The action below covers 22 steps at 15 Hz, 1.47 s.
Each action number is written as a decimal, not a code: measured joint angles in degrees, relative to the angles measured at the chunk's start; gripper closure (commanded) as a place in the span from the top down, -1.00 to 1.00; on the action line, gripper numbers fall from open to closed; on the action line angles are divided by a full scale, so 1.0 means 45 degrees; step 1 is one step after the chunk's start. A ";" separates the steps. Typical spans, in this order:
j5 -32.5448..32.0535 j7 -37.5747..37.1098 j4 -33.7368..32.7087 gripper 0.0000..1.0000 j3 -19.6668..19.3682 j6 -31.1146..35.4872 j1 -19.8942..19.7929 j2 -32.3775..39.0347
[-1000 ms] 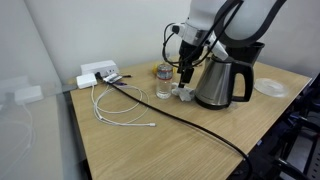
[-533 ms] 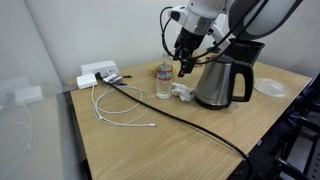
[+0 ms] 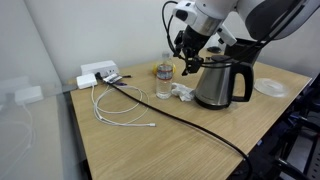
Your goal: Pick up the white paper from the table and put it inside the bin
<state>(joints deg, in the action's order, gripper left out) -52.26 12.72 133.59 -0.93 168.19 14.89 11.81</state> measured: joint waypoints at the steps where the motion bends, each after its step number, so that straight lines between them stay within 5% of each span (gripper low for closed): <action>1: -0.0440 -0.0252 0.0105 1.00 -0.0060 0.0000 0.0030 -0.0132; 12: -0.3359 -0.4746 0.0792 1.00 -0.0100 -0.0373 0.0951 -0.0232; 18: -0.6699 -0.9089 0.0311 1.00 -0.0108 -0.2701 0.1731 0.0103; 22: -0.6922 -1.0716 0.0253 1.00 -0.0085 -0.4199 0.2123 0.1074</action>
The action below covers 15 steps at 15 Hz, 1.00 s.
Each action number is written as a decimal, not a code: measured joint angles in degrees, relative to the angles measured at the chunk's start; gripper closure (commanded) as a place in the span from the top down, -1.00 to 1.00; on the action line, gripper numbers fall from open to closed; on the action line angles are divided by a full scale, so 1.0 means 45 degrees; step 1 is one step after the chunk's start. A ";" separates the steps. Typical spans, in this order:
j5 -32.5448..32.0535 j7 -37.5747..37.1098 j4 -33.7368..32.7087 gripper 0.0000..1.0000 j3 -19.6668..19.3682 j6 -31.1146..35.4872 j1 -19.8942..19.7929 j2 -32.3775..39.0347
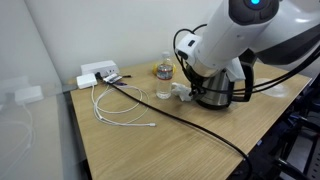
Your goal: Pick up the white paper from the table and put it inside the bin
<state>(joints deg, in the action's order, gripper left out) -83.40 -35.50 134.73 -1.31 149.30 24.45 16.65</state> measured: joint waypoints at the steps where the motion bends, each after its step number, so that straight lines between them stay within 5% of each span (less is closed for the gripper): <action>1: 0.0000 -0.0276 -0.0072 1.00 0.0247 -0.0291 -0.0096 0.0256; 6: 0.0006 -0.1169 -0.0999 1.00 0.1550 -0.1381 -0.0754 0.1231; 12: -0.0019 -0.1570 -0.2352 0.98 0.1648 -0.2617 -0.1330 0.2336; 13: -0.0020 -0.1610 -0.2508 0.55 0.1648 -0.2755 -0.1421 0.2523; 15: -0.0020 -0.1696 -0.2773 0.43 0.1648 -0.2883 -0.1584 0.2860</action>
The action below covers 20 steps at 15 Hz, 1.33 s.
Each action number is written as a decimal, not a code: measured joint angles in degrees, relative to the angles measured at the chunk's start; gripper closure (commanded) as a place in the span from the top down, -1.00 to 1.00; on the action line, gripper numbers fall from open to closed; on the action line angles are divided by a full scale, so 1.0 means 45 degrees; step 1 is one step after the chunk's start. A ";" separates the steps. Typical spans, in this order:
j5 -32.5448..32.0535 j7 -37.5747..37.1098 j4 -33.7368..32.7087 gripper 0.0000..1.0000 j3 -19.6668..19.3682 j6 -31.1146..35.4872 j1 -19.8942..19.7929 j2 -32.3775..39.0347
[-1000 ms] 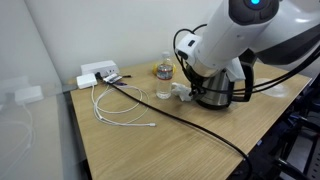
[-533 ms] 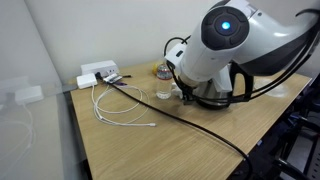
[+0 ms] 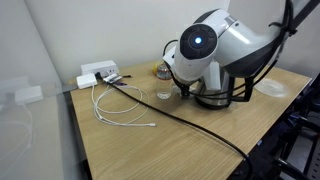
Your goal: Pick up the white paper from the table and put it inside the bin
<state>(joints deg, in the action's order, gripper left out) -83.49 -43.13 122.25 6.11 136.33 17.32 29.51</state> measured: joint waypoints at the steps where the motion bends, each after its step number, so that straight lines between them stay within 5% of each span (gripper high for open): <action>1: 0.0001 -0.0030 -0.0116 0.26 0.0000 -0.0005 -0.0073 0.0140; 10: 0.0098 -0.0036 -0.0725 -0.95 0.0225 0.0110 -0.0596 0.0486; 20: 0.0262 -0.0042 -0.0802 -0.99 0.0228 0.0171 -0.1069 -0.0260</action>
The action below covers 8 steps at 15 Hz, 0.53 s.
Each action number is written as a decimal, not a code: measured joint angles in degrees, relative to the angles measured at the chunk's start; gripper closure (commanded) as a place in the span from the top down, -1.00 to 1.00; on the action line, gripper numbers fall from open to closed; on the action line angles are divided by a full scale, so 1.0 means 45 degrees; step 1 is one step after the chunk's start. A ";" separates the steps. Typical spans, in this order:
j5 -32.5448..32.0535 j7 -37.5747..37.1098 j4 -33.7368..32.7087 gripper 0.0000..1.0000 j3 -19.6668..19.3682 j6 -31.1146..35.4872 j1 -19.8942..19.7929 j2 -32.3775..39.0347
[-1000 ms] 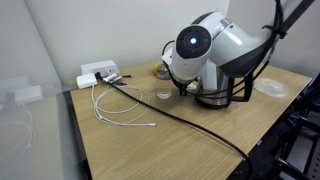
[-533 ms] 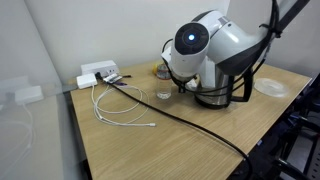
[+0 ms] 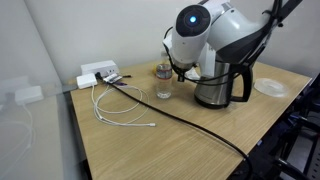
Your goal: Pick up the white paper from the table and put it inside the bin
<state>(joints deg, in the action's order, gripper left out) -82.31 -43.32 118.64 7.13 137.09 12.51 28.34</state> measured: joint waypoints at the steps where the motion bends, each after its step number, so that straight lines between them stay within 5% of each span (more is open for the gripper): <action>1: 0.0136 0.0000 0.0031 -0.99 0.0000 0.0027 -0.0099 -0.0284; 8: 0.1141 -0.0009 0.0639 -0.99 -0.0052 0.0402 -0.0596 -0.2729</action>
<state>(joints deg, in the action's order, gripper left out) -77.18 -43.37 121.52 6.90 138.91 9.83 16.06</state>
